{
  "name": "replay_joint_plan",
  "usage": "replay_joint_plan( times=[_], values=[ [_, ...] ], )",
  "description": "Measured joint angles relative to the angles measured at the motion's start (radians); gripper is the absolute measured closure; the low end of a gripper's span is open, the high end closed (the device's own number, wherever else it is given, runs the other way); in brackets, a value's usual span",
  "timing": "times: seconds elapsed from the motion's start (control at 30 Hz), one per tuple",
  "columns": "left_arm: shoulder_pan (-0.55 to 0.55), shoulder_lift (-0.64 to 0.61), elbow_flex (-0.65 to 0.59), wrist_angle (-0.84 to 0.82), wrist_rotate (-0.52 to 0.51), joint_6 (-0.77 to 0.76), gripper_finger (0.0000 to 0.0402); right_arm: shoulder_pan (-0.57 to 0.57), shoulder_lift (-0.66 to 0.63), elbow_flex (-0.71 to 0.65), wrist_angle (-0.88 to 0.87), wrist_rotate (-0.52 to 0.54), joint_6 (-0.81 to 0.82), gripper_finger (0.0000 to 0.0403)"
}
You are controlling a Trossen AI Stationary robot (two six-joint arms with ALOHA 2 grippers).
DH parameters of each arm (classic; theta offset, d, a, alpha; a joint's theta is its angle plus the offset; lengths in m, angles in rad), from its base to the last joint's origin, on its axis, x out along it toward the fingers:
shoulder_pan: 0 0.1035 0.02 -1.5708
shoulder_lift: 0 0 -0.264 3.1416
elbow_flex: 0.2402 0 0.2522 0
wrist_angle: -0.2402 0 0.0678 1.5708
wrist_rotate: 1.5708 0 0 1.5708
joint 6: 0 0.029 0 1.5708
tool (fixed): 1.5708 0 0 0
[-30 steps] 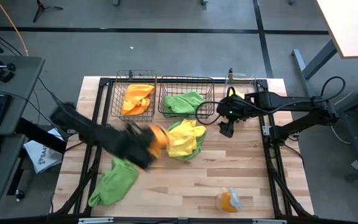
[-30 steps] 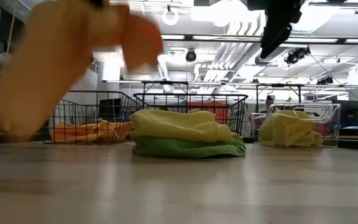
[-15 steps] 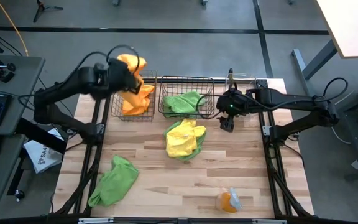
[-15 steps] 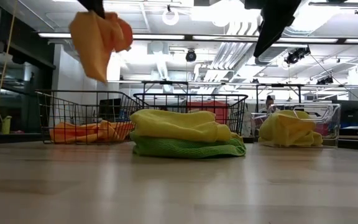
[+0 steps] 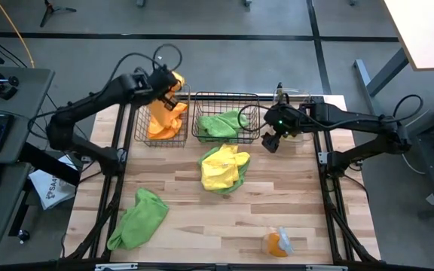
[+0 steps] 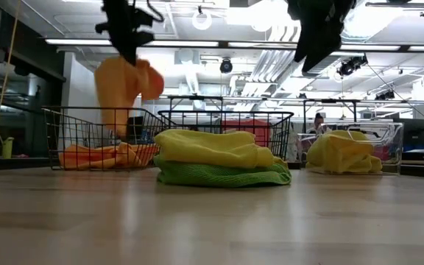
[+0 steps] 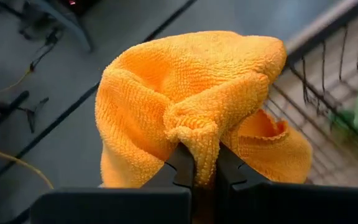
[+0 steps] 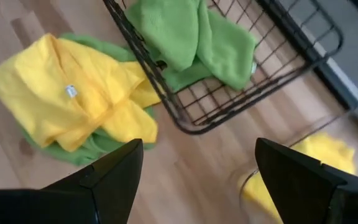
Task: Sort microfiber towel by color & place in baskets
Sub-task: Put the orange microfiber towel into the brown wire basket, then put the bottom green microfiber towel into the black wire basket
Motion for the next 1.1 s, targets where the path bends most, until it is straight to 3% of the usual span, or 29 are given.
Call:
replay_joint_plan(
  times=[0.1, 0.27, 0.43, 0.67, 0.9, 1.1],
  values=[
    [-0.001, -0.097, -0.183, 0.131, 0.073, 0.002, 0.0401, 0.03, 0.0, 0.0, -0.022, 0.01, 0.082, 0.0096],
    [0.0, -0.296, -0.524, 0.39, 0.192, -0.05, 0.0401, 0.095, 0.0, 0.0, -0.02, 0.118, 0.242, 0.0096],
    [0.001, -0.378, -0.687, 0.498, 0.307, 0.034, 0.0383, 0.135, 0.0, 0.0, -0.012, 0.164, 0.349, 0.0096],
    [0.007, -0.36, -0.646, 0.468, 0.418, 0.12, 0.029, 0.139, 0.0, 0.0, -0.009, 0.16, 0.383, 0.0096],
    [0.005, -0.36, -0.435, 0.211, 0.445, 0.105, 0.0198, 0.139, 0.0, 0.0, -0.009, 0.125, 0.348, 0.0096],
    [-0.074, -0.365, -0.292, 0.068, 0.736, -0.137, 0.0169, 0.117, 0.0, 0.0, -0.007, 0.131, 0.28, 0.0096]
  ],
)
